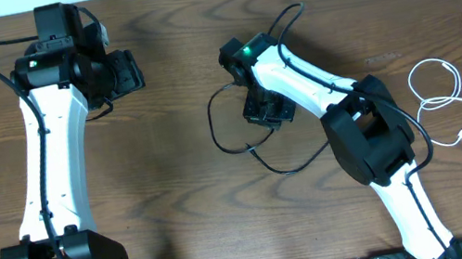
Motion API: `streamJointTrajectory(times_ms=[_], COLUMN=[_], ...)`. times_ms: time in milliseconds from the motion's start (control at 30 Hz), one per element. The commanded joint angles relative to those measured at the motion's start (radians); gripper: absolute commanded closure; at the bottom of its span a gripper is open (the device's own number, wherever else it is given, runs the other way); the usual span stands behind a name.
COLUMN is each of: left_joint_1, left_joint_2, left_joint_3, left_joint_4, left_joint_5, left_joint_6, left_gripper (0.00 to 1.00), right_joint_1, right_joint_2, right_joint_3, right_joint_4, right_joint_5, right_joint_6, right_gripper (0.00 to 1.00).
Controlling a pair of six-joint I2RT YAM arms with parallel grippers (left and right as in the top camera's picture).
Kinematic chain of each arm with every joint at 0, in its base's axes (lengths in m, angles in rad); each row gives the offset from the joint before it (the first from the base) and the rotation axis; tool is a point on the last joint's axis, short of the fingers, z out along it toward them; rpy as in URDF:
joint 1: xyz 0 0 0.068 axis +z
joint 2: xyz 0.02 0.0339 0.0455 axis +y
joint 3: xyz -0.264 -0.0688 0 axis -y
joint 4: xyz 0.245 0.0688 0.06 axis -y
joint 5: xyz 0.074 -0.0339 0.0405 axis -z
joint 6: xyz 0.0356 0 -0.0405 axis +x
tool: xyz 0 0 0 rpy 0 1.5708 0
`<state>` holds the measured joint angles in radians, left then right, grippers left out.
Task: Untangle cables
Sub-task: 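Carry the black cable to the back right corner and release it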
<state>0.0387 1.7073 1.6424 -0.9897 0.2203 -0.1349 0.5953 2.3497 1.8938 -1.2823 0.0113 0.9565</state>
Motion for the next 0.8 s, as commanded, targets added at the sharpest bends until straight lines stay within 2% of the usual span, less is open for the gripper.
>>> streamJointTrajectory(times_ms=[0, 167, 433, 600, 767], left_joint_1=[0.003, 0.003, 0.003, 0.003, 0.003], left_joint_2=[0.005, 0.005, 0.005, 0.005, 0.005], left_joint_3=[-0.004, -0.004, -0.004, -0.004, -0.004], left_joint_4=[-0.005, -0.005, -0.005, -0.004, -0.005], left_joint_5=[0.004, 0.004, 0.004, 0.004, 0.004], left_joint_6=[-0.005, -0.005, -0.005, -0.005, -0.005], left_gripper=[0.32, 0.32, 0.32, 0.32, 0.32], right_joint_1=[-0.005, -0.061, -0.206, -0.322, -0.467], right_joint_2=[0.008, -0.019, -0.112, -0.169, -0.216], right_joint_3=[0.005, 0.121, 0.528, 0.755, 0.867], right_joint_4=[0.000, -0.045, -0.085, -0.006, 0.137], right_joint_5=[0.081, 0.076, 0.077, 0.095, 0.176], right_joint_6=[-0.121, -0.280, -0.428, -0.483, -0.483], right_gripper=[0.99, 0.99, 0.99, 0.99, 0.99])
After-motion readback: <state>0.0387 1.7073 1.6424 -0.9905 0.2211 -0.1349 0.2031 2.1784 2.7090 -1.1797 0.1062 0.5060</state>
